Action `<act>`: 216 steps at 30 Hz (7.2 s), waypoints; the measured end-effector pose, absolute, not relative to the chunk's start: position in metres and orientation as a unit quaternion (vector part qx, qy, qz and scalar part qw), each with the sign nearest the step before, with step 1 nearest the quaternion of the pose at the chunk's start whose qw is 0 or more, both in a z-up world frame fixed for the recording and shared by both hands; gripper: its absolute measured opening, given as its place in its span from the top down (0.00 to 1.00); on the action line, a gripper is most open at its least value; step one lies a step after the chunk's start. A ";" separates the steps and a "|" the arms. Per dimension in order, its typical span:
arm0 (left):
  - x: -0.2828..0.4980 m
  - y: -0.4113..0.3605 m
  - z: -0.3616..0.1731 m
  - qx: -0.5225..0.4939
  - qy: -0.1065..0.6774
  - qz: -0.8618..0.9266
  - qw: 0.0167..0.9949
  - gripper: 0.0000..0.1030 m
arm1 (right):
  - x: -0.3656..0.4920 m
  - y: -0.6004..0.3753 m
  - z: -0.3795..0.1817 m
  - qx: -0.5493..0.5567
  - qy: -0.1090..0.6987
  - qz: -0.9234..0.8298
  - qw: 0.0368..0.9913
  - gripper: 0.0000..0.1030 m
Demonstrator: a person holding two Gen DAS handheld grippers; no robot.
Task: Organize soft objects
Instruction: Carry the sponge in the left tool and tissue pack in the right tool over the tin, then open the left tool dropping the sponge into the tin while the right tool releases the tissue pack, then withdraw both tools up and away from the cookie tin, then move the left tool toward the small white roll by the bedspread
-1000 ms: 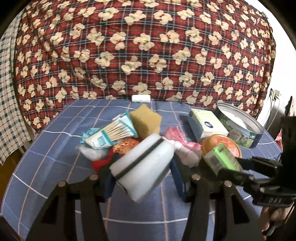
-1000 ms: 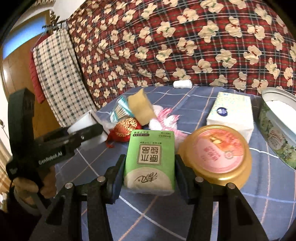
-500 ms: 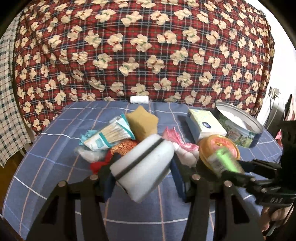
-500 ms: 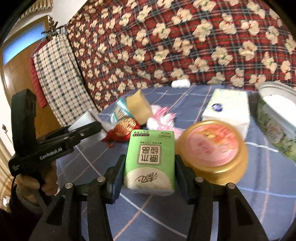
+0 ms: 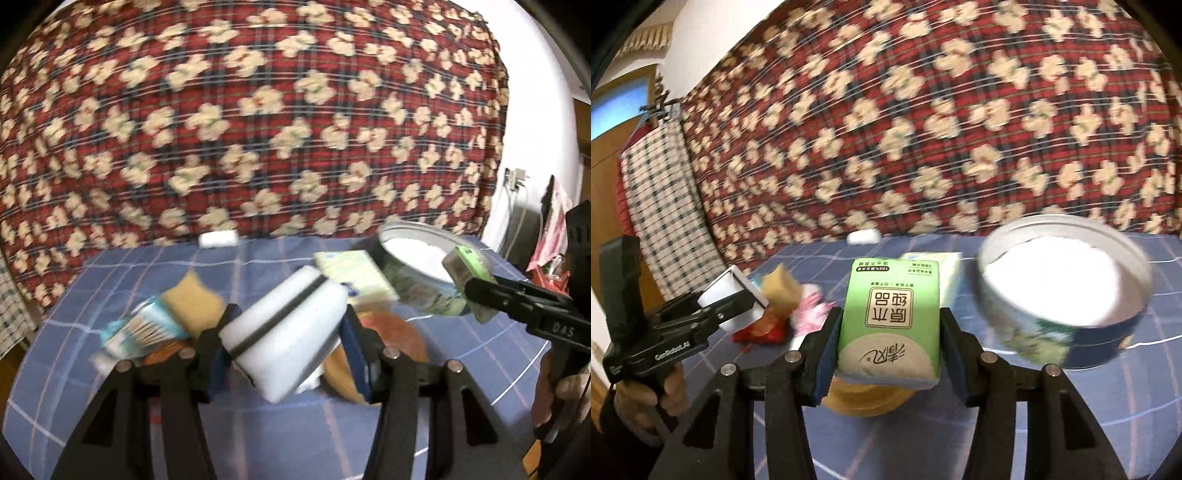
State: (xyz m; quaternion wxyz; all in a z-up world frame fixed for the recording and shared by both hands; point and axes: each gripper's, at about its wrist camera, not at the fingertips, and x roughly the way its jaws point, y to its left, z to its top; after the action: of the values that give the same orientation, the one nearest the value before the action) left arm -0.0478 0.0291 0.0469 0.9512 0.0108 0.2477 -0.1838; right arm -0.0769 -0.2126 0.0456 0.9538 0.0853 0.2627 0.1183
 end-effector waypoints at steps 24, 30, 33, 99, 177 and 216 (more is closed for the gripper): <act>0.014 -0.166 0.058 0.036 0.233 -0.274 0.932 0.48 | -0.024 -0.376 0.036 0.096 0.252 -0.072 0.960 0.48; 0.037 -0.217 0.044 0.045 0.246 -0.282 0.926 0.48 | -0.004 -0.390 0.023 0.083 0.262 -0.083 0.958 0.48; 0.049 -0.234 0.033 0.041 0.263 -0.279 0.923 0.48 | 0.003 -0.399 0.016 0.083 0.270 -0.084 0.956 0.48; -0.046 -0.171 0.014 0.091 0.139 -0.190 0.968 0.00 | -0.059 -0.332 0.013 0.065 0.165 -0.144 0.973 0.29; 0.125 0.157 0.052 0.030 0.282 -0.063 0.957 0.00 | -0.005 -0.058 0.008 -0.009 0.250 0.137 0.958 0.29; 0.360 0.046 -0.048 0.049 0.511 -0.097 0.853 0.39 | -0.006 -0.080 -0.008 0.003 0.263 0.158 0.952 0.29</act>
State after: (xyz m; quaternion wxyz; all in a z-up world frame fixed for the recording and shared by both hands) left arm 0.3598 0.0462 -0.0475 0.8525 0.0494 0.5111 -0.0973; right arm -0.0064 -0.0795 -0.0081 0.9516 0.0026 0.2633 0.1582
